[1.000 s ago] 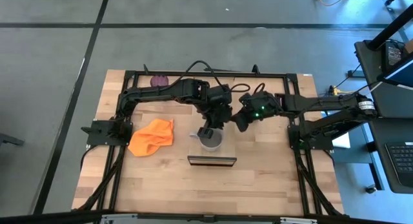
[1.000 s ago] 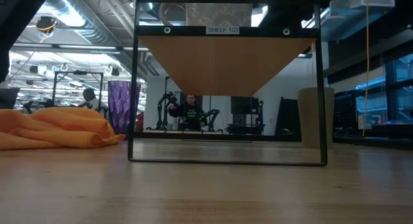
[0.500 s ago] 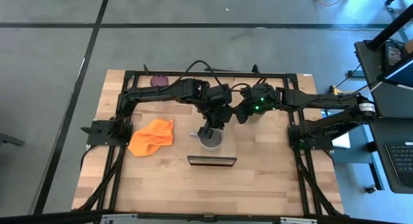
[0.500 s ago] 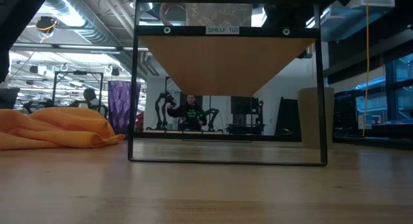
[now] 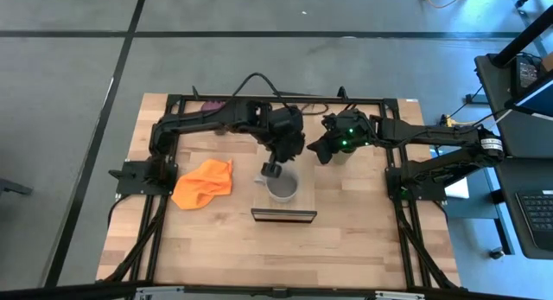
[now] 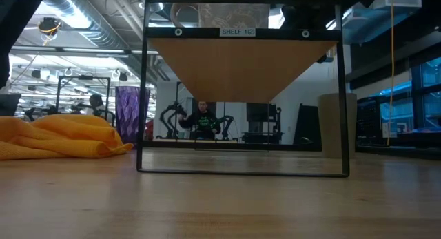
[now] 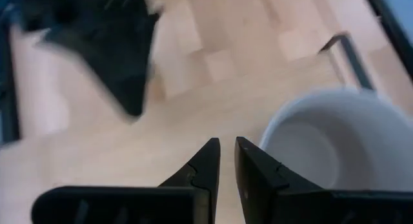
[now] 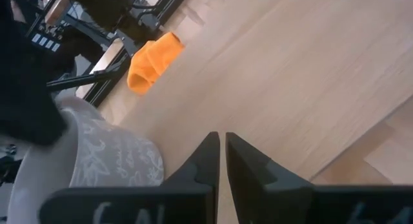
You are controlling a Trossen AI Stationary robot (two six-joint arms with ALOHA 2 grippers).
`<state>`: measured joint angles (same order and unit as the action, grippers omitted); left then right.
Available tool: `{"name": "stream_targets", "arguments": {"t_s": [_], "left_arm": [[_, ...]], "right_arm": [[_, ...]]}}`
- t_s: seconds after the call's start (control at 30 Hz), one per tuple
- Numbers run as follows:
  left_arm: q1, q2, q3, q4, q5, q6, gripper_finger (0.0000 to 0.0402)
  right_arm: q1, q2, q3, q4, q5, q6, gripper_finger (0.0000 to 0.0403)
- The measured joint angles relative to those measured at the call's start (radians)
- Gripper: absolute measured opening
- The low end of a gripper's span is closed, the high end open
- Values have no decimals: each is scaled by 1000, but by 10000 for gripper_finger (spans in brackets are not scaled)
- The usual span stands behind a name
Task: Stack small to large cups/mugs on shelf
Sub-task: Put the brown cup on the shelf
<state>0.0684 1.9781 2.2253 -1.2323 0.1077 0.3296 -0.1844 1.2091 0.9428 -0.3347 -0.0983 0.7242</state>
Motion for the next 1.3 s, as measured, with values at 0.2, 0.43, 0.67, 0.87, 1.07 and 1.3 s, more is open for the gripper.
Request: {"name": "stream_targets", "arguments": {"t_s": [0.2,0.43,0.67,0.87,1.07,1.3], "left_arm": [[62,-11,-1,-166,-16,-49,41],[70,-13,-1,-343,-5,-82,41],[22,-59,0,-339,15,-115,41],[17,-120,0,-327,-27,-169,41],[20,-142,0,-326,-41,-198,41],[20,-143,0,-274,-46,-217,41]], "right_arm": [[0,0,1,-8,-36,0,29],[0,0,1,-15,-37,0,29],[0,0,1,-42,-36,0,29],[0,0,1,-37,-36,-1,29],[1,0,1,-37,-36,-14,29],[-13,0,3,-39,-27,-26,30]]}}
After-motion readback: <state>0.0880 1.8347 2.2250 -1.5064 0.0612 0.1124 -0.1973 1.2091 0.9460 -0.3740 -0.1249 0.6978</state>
